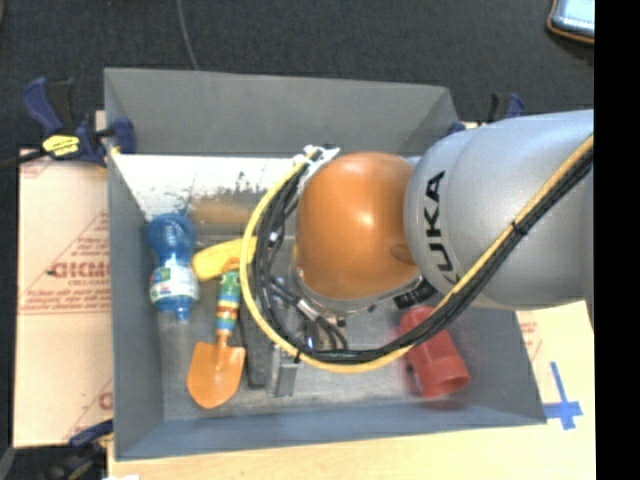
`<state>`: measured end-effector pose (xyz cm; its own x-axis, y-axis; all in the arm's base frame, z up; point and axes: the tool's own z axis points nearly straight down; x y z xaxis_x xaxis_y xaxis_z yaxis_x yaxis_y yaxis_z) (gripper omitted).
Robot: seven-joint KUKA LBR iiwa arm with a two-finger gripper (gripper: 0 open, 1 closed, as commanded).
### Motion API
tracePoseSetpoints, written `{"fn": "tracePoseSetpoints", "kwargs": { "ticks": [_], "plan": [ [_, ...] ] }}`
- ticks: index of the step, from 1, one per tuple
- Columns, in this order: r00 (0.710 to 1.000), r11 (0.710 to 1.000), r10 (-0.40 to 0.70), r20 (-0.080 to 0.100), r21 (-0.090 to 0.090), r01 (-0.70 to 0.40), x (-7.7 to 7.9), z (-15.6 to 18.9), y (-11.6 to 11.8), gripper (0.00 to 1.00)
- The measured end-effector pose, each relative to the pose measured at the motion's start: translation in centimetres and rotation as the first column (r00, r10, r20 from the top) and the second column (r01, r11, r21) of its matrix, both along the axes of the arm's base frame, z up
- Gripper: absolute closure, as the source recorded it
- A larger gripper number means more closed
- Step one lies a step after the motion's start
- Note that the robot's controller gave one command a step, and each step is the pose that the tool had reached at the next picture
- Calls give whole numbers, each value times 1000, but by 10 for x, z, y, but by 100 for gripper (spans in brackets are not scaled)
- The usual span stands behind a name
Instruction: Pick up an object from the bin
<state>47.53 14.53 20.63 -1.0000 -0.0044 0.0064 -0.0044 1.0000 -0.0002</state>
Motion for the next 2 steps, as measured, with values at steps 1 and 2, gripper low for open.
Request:
{"fn": "tracePoseSetpoints", "kwargs": {
  "ticks": [1, 2],
  "plan": [
    [1000, 1000, -4, 8, 1, 4, 2, 4, -1, 0],
    [887, 887, 462, 7, 0, -462, 26, -78, -6, 0]
  ]
}}
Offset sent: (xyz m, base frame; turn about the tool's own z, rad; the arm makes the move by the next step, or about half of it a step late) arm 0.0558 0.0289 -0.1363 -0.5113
